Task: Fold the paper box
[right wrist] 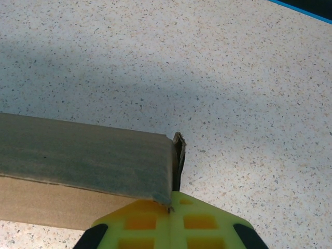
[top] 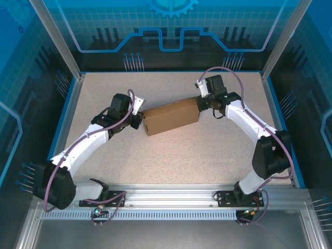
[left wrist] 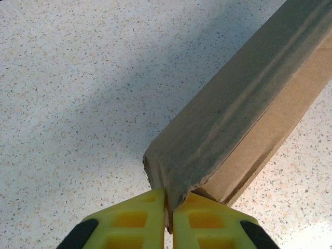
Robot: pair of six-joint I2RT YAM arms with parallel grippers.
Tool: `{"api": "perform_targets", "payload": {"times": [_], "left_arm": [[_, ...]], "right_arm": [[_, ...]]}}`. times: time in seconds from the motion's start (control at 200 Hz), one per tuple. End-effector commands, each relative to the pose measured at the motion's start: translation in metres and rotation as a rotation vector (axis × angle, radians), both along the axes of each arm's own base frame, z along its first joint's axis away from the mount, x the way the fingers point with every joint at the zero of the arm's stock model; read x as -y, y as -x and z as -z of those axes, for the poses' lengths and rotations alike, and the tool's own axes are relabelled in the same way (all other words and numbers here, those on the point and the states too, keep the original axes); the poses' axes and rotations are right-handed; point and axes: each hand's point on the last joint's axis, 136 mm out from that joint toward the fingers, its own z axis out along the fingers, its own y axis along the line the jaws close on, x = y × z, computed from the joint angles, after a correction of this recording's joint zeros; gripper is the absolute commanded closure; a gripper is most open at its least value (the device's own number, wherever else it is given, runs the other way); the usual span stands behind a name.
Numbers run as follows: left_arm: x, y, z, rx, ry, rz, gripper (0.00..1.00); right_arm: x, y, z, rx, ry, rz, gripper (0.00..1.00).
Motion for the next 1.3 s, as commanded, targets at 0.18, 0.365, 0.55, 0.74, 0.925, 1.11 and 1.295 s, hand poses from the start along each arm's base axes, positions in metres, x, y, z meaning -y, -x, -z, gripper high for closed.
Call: {"api": "perform_targets", "payload": {"times": [0.18,0.365,0.55,0.74,0.925,1.11,1.295], "left_arm": [[0.009,0.003,-0.022,-0.087,0.156,-0.088,0.92],[0.018,0.010,-0.018,-0.193,0.245,-0.114,0.95],[0.023,0.016,-0.019,-0.264,0.351,-0.136,0.98],[0.025,0.014,-0.023,-0.312,0.478,-0.169,0.98],[0.024,0.011,-0.023,-0.345,0.545,-0.212,0.99],[0.021,0.007,-0.023,-0.359,0.598,-0.266,1.00],[0.018,0.007,-0.018,-0.352,0.618,-0.307,1.00]], "right_arm": [[0.001,0.016,0.000,0.002,0.023,0.020,0.98],[0.003,0.021,0.002,0.020,0.042,0.026,0.98],[0.004,0.026,0.005,0.029,0.060,0.028,0.98],[0.003,0.028,0.008,0.031,0.085,0.025,0.98],[0.003,0.030,0.009,0.031,0.104,0.023,0.98],[0.002,0.031,0.011,0.030,0.109,0.023,0.98],[-0.001,0.031,0.014,0.024,0.112,0.018,0.98]]}}
